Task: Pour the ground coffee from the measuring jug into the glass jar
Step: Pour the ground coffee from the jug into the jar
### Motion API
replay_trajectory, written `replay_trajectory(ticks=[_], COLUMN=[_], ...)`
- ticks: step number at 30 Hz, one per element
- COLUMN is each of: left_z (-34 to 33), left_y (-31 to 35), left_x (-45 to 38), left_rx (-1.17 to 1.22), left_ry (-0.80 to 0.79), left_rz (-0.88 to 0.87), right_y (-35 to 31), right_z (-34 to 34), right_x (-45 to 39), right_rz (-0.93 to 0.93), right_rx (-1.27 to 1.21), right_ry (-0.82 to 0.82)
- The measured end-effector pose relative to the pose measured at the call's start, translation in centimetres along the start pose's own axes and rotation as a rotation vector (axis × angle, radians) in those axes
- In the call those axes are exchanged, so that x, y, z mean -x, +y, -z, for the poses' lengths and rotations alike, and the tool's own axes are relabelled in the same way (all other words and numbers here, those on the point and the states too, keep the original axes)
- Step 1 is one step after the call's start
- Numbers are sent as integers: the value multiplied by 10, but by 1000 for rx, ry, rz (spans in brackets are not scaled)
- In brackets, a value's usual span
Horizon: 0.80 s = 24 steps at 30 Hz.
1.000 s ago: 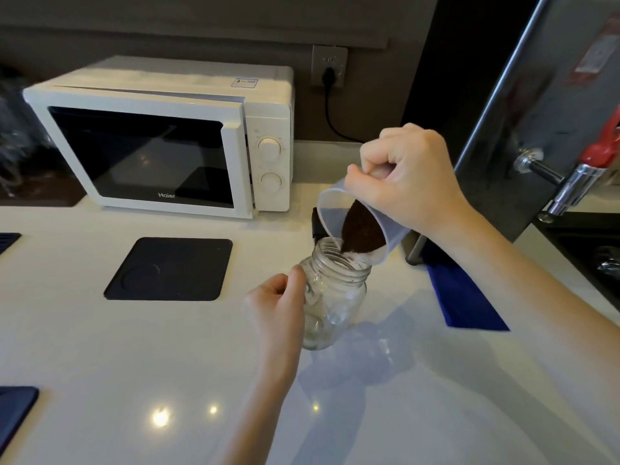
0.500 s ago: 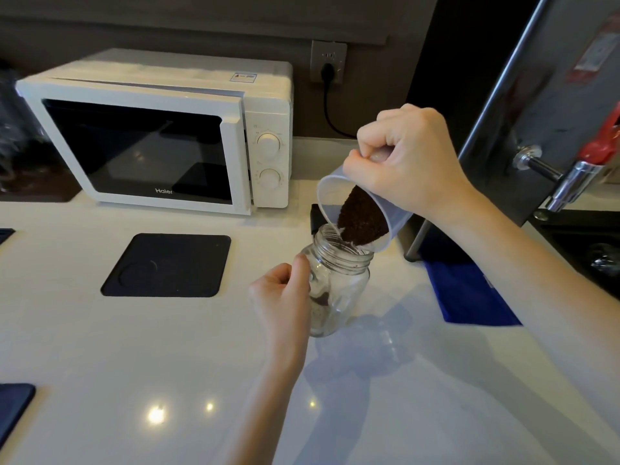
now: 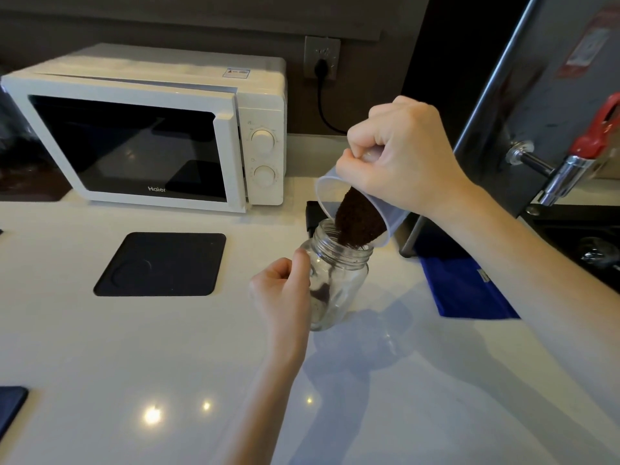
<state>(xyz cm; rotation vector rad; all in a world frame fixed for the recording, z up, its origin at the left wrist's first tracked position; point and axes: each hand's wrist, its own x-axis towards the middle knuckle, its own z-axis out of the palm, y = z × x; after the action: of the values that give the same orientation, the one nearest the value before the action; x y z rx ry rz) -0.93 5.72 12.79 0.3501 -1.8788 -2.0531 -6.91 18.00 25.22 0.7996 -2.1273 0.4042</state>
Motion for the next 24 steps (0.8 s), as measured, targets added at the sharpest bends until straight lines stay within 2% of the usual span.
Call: replay_trajectory(ticks=[24], left_z=[0], left_y=[0], left_x=[-2], left_rx=[10], left_ry=[-26], left_rz=[6], right_y=[0], right_z=[1], right_x=[0], right_rz=[37], right_rx=[35], right_ry=[-16])
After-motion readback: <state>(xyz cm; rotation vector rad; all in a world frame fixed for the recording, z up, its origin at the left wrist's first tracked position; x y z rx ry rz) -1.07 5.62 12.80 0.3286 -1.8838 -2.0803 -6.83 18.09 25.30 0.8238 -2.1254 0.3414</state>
